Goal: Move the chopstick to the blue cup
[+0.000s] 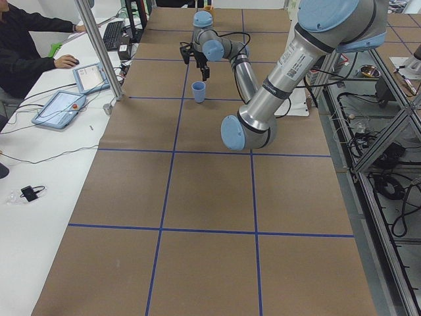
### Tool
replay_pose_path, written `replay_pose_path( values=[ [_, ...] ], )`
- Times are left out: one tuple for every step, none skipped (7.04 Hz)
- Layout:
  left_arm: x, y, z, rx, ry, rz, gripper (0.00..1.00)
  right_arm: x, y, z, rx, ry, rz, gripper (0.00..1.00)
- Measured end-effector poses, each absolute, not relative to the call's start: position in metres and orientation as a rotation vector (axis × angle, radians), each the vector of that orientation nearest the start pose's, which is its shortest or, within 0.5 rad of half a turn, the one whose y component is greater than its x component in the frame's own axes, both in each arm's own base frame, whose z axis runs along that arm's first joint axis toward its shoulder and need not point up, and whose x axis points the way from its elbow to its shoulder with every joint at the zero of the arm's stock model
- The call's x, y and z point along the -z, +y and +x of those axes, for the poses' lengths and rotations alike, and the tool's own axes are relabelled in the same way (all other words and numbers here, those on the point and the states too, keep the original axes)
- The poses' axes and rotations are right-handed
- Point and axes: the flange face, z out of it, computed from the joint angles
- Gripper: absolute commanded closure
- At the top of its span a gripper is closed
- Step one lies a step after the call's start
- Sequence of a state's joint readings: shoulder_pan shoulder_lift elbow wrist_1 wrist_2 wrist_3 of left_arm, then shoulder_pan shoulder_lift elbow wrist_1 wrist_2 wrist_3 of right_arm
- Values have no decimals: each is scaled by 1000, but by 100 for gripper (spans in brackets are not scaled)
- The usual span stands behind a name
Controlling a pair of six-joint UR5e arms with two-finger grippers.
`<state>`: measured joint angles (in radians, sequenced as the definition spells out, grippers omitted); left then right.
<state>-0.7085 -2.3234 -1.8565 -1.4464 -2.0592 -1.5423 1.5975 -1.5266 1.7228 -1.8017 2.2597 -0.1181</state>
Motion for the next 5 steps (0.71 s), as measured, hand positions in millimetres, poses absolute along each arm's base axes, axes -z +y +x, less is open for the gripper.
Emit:
replay_pose_path(
  values=[
    [-117,-469,395,377,984,-78,2,-586,-503,81,80,-713,17,0],
    [-124,-467,381,355,964,-61,2,-571,-513,78,74,-745,15,0],
    [-128,-465,373,344,956,-53,2,-551,-527,77,59,-761,-5,0],
    [-130,-463,369,340,955,-48,2,-542,-529,78,59,-763,-17,0],
    [-130,-464,365,342,956,-44,2,-550,-520,82,101,-756,11,0]
  ],
)
